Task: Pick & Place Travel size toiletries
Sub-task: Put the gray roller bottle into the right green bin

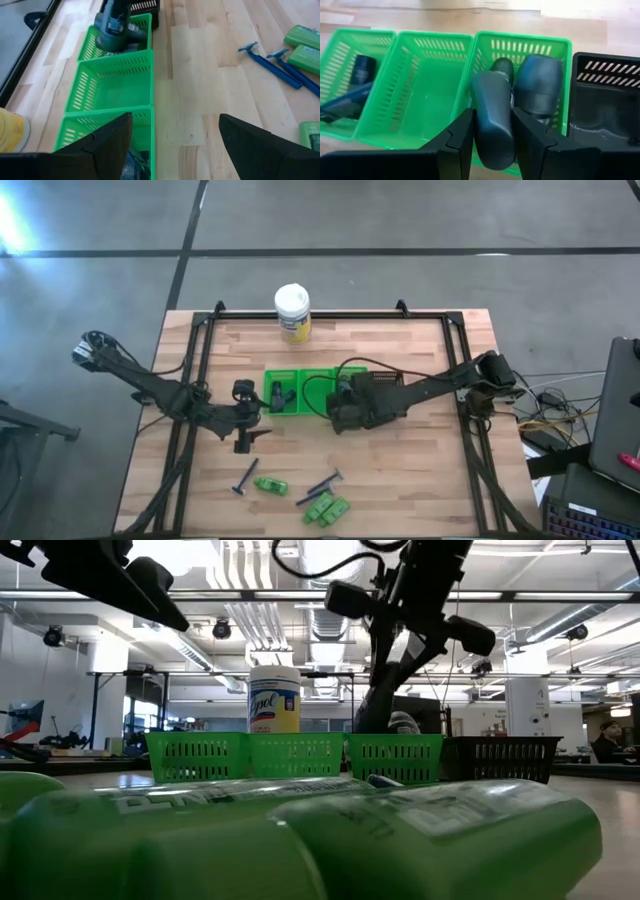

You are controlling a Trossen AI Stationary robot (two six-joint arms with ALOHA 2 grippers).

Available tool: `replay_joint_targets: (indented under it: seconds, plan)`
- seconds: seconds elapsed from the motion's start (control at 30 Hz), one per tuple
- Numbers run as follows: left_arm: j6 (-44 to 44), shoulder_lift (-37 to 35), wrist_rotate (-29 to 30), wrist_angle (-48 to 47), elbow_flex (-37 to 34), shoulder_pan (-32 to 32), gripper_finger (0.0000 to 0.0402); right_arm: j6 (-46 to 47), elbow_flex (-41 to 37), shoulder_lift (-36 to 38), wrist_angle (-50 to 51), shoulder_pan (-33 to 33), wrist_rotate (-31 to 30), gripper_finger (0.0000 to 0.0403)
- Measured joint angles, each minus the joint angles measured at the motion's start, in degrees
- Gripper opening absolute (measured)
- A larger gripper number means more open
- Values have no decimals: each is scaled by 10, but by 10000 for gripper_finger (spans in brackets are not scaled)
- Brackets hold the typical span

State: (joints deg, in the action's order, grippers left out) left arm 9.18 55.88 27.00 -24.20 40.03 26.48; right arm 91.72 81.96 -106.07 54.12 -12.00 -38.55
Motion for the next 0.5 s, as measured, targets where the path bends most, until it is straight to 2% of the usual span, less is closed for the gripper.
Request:
replay_joint_targets:
  seconds: [0.33, 0.5]
  plan:
    - [0, 0, 1, -3, 0, 0, 300, 16, 3, -6, 8, -2, -39, 106]
    - [0, 0, 1, -3, -1, 0, 300, 8, 1, -22, 8, 7, -5, 124]
